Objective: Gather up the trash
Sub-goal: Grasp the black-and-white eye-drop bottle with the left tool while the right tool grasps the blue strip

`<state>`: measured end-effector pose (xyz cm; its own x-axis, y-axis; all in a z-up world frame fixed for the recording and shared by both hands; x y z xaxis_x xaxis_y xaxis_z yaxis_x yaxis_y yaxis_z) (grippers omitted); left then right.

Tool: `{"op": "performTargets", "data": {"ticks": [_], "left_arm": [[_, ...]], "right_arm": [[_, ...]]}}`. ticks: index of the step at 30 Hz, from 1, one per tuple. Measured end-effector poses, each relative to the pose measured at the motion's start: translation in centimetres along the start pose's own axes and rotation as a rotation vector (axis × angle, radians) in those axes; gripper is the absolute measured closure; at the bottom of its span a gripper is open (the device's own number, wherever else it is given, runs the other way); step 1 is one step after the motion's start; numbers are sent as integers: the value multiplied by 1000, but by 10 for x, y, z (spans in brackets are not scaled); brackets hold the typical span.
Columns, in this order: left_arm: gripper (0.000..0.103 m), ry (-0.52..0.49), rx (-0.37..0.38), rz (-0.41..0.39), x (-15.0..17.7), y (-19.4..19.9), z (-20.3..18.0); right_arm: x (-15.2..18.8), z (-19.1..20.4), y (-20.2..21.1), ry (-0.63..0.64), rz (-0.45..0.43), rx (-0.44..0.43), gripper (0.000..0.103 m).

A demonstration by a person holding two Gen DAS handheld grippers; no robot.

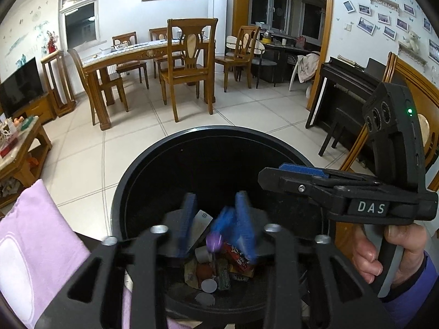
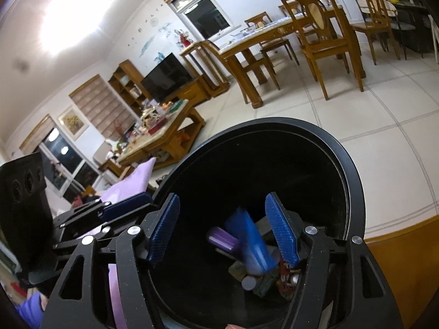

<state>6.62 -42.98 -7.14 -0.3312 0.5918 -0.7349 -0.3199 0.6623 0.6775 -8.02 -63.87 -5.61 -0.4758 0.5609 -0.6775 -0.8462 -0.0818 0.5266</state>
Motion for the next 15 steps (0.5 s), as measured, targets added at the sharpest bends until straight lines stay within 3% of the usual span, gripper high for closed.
{"op": "performTargets", "data": {"ticks": [1, 2, 8, 15], "left_arm": [[45, 1, -5, -7, 0, 3, 1], [40, 3, -12, -19, 0, 9, 2], [35, 23, -21, -41, 9, 43, 21], [33, 134, -125, -58, 51, 112, 96]], "right_arm": [[0, 0, 0, 1, 0, 0, 37], [0, 3, 0, 5, 0, -1, 37], [1, 42, -4, 57, 16, -21, 37], [32, 140, -38, 190, 126, -84, 38]]}}
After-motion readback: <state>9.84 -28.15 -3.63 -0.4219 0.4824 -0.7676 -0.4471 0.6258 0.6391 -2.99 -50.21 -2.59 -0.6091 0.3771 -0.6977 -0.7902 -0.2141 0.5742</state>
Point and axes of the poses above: each gripper's, at about its wrist camera, not at the fingertips, and y roughly against the way its jaws point, z to its left, x to its underside, the point moved 9 cm from there along -y, roughly the way its jaws point, and after that the axes turned 1 degree about y, right-handed, at the moved point
